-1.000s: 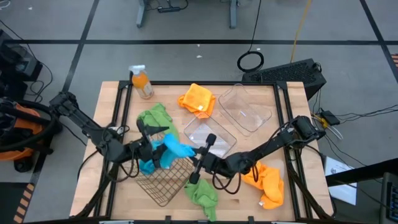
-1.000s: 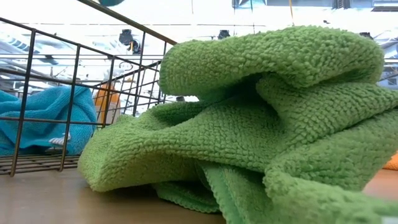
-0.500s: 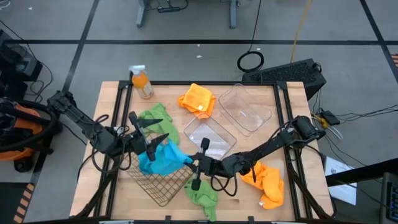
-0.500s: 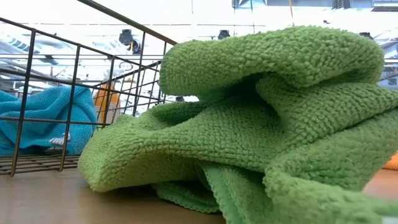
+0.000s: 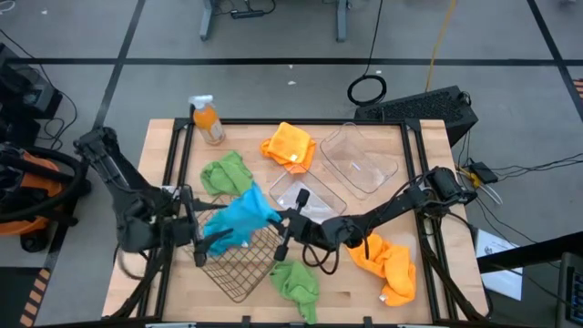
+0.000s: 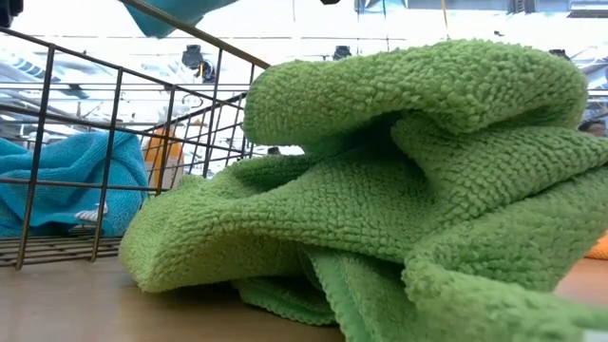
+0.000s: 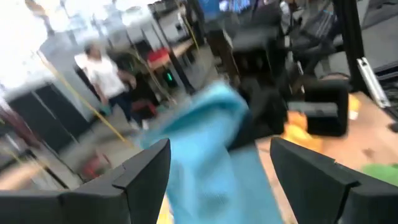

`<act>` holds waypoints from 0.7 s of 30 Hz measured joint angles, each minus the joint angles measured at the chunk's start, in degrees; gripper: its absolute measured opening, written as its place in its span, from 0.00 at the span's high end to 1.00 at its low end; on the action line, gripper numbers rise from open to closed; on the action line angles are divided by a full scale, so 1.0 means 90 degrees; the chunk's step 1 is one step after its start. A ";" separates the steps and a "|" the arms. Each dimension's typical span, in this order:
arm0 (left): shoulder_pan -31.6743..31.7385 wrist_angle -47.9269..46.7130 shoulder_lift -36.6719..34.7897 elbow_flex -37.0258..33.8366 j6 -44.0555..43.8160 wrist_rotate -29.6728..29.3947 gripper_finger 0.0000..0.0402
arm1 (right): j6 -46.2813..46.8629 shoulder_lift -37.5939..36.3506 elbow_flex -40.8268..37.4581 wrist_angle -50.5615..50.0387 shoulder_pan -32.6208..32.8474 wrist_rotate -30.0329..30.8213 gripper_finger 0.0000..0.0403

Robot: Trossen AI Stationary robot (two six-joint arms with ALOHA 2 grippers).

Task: Sort microfiber towel by color & place in baskets
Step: Put the blue microfiber towel into the wire basket

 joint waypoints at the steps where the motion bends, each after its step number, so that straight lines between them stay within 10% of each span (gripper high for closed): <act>1: 0.0004 -0.0348 0.0049 0.0000 -0.0622 -0.0002 0.30 | -0.0047 0.0000 0.0000 0.0004 -0.0008 -0.0006 0.96; 9: 0.0250 -0.1304 0.0496 0.0000 -0.2607 0.0406 0.28 | -0.0508 0.0000 0.0000 -0.0003 -0.0010 -0.0022 0.96; 17: 0.0702 -0.1353 0.0658 -0.0002 -0.2832 0.0200 0.19 | -0.0629 0.0000 0.0000 -0.0057 -0.0008 -0.0043 0.96; 21: 0.1103 -0.1342 0.0658 -0.0002 -0.2646 0.1207 0.19 | -0.0790 0.0000 0.0000 -0.0057 0.0004 -0.0063 0.96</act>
